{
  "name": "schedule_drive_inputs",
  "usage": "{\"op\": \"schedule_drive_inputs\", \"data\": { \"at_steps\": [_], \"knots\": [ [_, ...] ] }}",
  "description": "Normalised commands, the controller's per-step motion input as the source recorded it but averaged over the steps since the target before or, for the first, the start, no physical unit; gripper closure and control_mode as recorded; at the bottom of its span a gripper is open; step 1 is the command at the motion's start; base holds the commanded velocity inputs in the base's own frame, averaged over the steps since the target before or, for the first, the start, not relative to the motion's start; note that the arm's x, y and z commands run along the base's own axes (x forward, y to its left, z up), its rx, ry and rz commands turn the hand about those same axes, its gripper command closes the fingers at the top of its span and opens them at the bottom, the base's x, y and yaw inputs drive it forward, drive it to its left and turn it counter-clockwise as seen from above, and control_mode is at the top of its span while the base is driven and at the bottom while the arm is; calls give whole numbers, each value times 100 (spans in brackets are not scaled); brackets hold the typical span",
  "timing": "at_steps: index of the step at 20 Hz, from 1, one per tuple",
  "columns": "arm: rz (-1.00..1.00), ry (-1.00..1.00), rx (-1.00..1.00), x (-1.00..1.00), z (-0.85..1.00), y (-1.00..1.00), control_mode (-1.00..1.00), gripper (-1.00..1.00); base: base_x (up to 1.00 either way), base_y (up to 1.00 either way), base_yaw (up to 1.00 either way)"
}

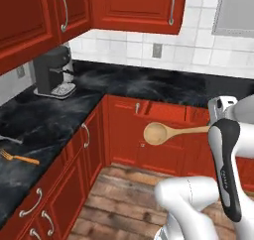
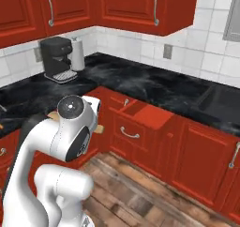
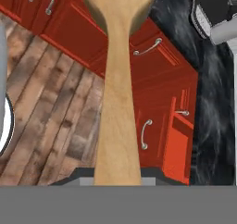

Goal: Organize the utensils by type. Pick up the wooden spoons from the counter and place them in the open cabinet. Then pick up the metallic utensils from the counter and place them in the open drawer.

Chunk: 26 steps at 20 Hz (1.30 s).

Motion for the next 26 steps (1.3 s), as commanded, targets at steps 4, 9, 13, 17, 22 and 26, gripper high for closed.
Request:
{"op": "schedule_drive_inputs", "data": {
  "at_steps": [4,9,13,17,22,26],
  "knots": [
    [0,0,0,0,0,0,100,100,-1,4,-100],
    [0,0,0,0,0,0,100,100,0,0,-100],
    [0,0,0,0,0,0,100,100,2,-54,-68],
    [0,0,0,0,0,0,100,100,5,-66,-63],
    [0,0,0,0,0,0,100,100,14,-54,-68],
    [0,0,0,0,0,0,100,100,49,-35,-51]
  ]
}}
